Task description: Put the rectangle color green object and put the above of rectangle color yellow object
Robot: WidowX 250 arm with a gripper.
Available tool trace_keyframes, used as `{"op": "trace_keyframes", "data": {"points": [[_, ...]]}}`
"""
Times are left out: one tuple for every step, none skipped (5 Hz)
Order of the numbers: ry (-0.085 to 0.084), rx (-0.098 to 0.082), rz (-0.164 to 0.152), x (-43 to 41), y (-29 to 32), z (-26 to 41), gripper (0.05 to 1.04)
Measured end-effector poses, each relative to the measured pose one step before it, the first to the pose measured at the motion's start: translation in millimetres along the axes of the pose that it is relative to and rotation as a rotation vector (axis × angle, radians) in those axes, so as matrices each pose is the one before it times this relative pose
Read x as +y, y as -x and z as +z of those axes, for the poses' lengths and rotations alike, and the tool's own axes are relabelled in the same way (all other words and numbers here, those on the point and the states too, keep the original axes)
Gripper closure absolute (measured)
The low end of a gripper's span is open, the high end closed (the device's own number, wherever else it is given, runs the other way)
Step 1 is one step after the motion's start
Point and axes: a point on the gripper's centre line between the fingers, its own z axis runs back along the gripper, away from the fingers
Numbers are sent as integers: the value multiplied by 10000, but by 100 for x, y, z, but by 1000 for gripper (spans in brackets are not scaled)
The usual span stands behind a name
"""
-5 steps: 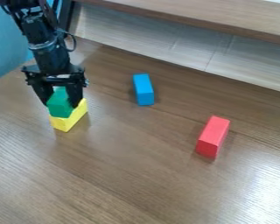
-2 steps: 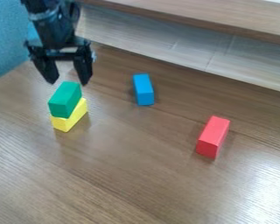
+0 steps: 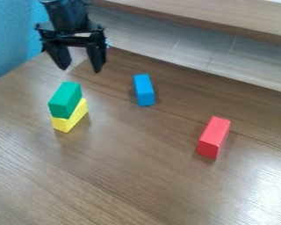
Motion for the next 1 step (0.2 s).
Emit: {"op": "trace_keyframes", "data": {"points": [[60, 160, -774, -2258, 406, -598, 83]]}}
